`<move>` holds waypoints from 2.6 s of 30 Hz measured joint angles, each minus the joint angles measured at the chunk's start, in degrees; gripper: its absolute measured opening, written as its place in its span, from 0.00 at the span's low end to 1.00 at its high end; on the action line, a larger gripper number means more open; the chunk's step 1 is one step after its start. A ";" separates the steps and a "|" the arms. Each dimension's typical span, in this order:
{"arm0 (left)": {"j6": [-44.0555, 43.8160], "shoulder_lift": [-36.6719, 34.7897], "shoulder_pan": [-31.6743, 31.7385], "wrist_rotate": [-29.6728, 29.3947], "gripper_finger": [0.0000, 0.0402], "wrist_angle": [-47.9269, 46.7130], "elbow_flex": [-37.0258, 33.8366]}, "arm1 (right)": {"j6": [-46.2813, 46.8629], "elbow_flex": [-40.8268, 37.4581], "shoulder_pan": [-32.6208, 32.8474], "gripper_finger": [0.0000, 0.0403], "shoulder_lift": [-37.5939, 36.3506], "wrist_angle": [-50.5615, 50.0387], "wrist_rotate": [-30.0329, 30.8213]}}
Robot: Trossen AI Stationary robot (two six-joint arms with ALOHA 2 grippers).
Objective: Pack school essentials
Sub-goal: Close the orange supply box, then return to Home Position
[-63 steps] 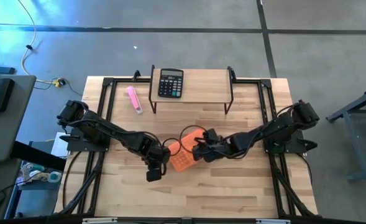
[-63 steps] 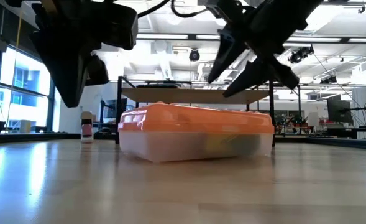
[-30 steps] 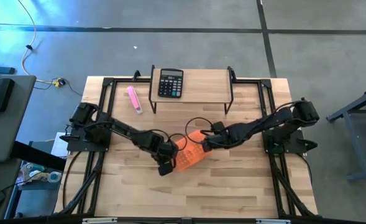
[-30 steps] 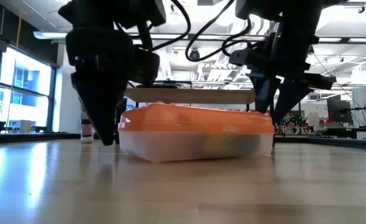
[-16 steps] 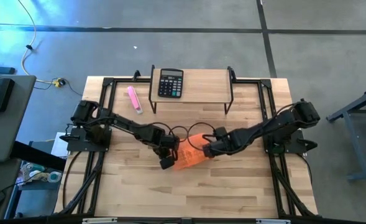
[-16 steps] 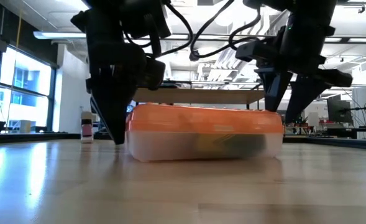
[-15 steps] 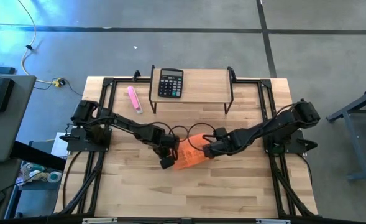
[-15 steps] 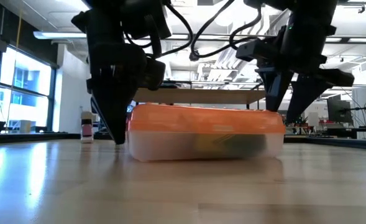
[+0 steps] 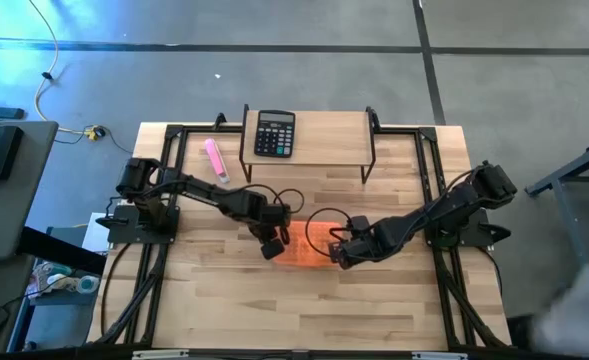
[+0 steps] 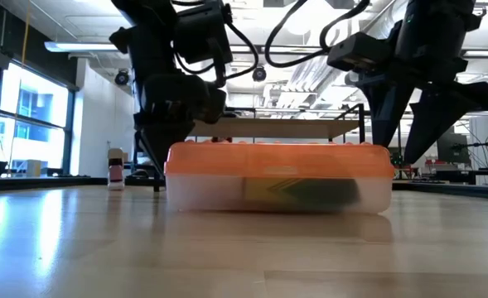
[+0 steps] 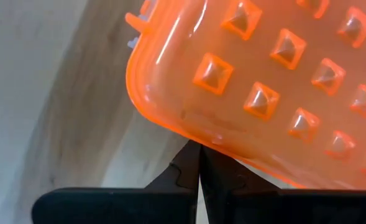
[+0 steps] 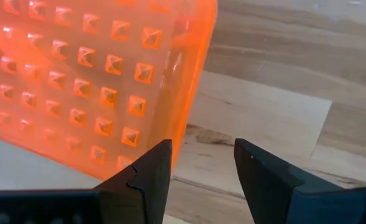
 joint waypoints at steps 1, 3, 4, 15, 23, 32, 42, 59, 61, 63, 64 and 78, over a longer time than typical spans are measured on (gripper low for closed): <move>0.04 0.00 0.17 0.02 0.00 0.06 0.00 | 0.00 0.00 0.00 0.42 0.00 -0.11 0.13; 0.04 0.00 0.38 0.11 0.00 0.17 0.00 | -0.02 0.02 -0.02 0.42 -0.01 -0.77 0.59; 0.04 0.00 0.36 0.14 0.00 0.18 0.00 | -0.13 0.02 -0.18 0.42 0.00 -0.98 0.77; 0.08 -0.02 -0.12 1.52 0.00 -0.56 0.00 | -0.61 0.02 -0.07 0.42 0.00 -1.05 2.07; 0.10 -1.50 -0.12 1.37 0.00 -3.38 0.04 | -0.57 0.04 -0.09 0.42 -0.07 -1.11 1.64; 1.75 -6.16 1.00 1.23 0.00 -7.79 0.06 | -0.63 0.04 0.17 0.42 -2.78 -4.03 1.92; 2.47 -17.63 5.47 1.25 0.00 -15.14 0.04 | -7.90 0.07 0.08 0.42 -16.44 -12.65 8.15; 6.44 -43.05 12.79 3.93 0.00 -3.53 0.04 | -62.41 0.07 -0.74 0.42 -46.58 -5.39 28.85; 6.42 -45.38 13.08 3.79 0.00 -0.08 0.07 | -67.01 0.07 -0.72 0.42 -48.88 -3.67 30.22; 6.46 -47.49 13.24 3.77 0.00 1.95 0.05 | -71.26 0.07 -0.72 0.42 -50.77 -2.99 30.77; 6.49 -48.40 13.31 3.77 0.00 3.38 0.04 | -73.32 0.08 -0.74 0.42 -51.52 -3.10 30.74; 16.39 -56.23 13.27 2.07 0.00 9.31 0.04 | -92.13 0.04 -0.72 0.02 -59.89 -3.52 23.18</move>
